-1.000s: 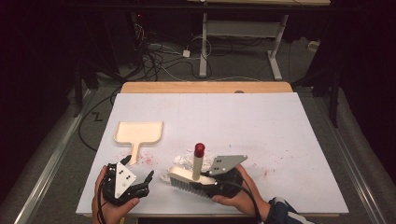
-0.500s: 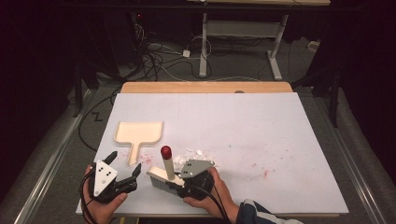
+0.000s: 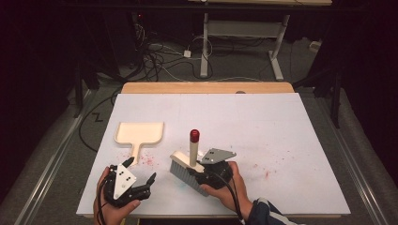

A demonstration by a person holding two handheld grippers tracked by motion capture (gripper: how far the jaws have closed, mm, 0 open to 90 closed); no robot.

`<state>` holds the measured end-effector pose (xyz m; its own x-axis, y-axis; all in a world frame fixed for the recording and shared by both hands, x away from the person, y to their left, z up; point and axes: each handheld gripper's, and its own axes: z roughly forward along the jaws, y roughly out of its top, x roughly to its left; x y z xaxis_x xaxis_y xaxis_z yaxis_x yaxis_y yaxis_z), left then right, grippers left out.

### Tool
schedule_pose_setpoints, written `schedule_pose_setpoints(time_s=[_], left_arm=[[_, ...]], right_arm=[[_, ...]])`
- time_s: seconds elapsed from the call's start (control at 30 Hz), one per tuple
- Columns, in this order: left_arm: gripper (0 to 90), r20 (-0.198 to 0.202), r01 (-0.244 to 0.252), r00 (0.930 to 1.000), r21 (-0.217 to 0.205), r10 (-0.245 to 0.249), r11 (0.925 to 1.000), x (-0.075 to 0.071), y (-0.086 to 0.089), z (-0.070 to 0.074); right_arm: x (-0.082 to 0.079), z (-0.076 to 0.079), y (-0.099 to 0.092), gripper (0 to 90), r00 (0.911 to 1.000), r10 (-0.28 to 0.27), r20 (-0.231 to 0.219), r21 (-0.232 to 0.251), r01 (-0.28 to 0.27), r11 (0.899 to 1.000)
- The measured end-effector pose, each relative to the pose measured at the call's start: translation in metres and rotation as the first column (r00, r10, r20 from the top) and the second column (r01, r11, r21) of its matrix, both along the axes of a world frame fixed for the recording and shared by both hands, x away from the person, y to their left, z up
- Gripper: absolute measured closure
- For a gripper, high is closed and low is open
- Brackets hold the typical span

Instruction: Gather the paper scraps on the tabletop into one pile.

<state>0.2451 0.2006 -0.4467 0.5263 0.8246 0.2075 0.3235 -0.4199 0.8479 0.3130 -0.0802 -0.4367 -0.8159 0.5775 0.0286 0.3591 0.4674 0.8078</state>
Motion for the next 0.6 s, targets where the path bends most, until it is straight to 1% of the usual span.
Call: schedule_pose_setpoints(time_s=[0.07,0.1,0.13,0.2,0.23,0.3,0.4,0.43,0.47,0.5,0.53,0.6], left_arm=[[15.1,-0.009,0.014,0.9999,0.022,-0.014,0.9997,0.001,-0.004,-0.002],[15.1,-0.016,0.02,0.9997,0.027,-0.019,0.9995,0.001,-0.005,-0.002],[15.1,-0.021,0.027,0.9994,0.025,-0.026,0.9993,0.002,-0.006,-0.003],[15.1,-0.028,0.036,0.999,0.042,-0.035,0.9985,0.002,-0.009,-0.004],[15.1,-0.033,0.042,0.9987,0.044,-0.04,0.9982,0.002,-0.01,-0.005],[15.1,-0.038,0.05,0.9981,0.049,-0.048,0.9975,0.002,-0.011,-0.006],[15.1,-0.051,0.061,0.997,0.056,-0.058,0.9966,0.003,-0.013,-0.008],[15.1,-0.053,0.064,0.9967,0.06,-0.061,0.9961,0.003,-0.013,-0.008],[15.1,-0.055,0.067,0.9965,0.063,-0.063,0.9958,0.003,-0.014,-0.008],[15.1,-0.055,0.067,0.9964,0.063,-0.064,0.9957,0.002,-0.014,-0.008],[15.1,-0.057,0.068,0.9963,0.061,-0.065,0.9958,0.002,-0.013,-0.008],[15.1,-0.061,0.068,0.9961,0.065,-0.064,0.9955,0.003,-0.013,-0.009]], right_arm=[[0.002,0.003,-0.006,67.9,0.9993,-0.033,0.018,-0.002,0.033,0.999],[0.003,0.005,-0.009,68.0,0.9976,-0.055,0.042,-0.015,0.056,0.998],[0.006,0.006,-0.012,68.0,0.9963,-0.065,0.056,-0.019,0.066,0.998],[0.012,0.008,-0.018,68.0,0.996,-0.082,0.036,0.008,0.081,0.997],[0.014,0.01,-0.021,68.0,0.9961,-0.082,0.033,0.017,0.081,0.997],[0.015,0.014,-0.025,68.0,0.9957,-0.081,0.044,0.029,0.08,0.996],[0.016,0.024,-0.03,68.0,0.9971,-0.063,0.043,0.059,0.061,0.996],[0.015,0.028,-0.031,68.0,0.9975,-0.055,0.045,0.07,0.052,0.996],[0.014,0.038,-0.036,68.0,0.9977,-0.037,0.057,0.089,0.032,0.996],[0.014,0.044,-0.04,68.0,0.9975,-0.034,0.061,0.101,0.028,0.994],[0.014,0.044,-0.04,68.0,0.9975,-0.034,0.061,0.101,0.028,0.994],[0.013,0.056,-0.048,68.0,0.9968,-0.022,0.077,0.114,0.013,0.993]])
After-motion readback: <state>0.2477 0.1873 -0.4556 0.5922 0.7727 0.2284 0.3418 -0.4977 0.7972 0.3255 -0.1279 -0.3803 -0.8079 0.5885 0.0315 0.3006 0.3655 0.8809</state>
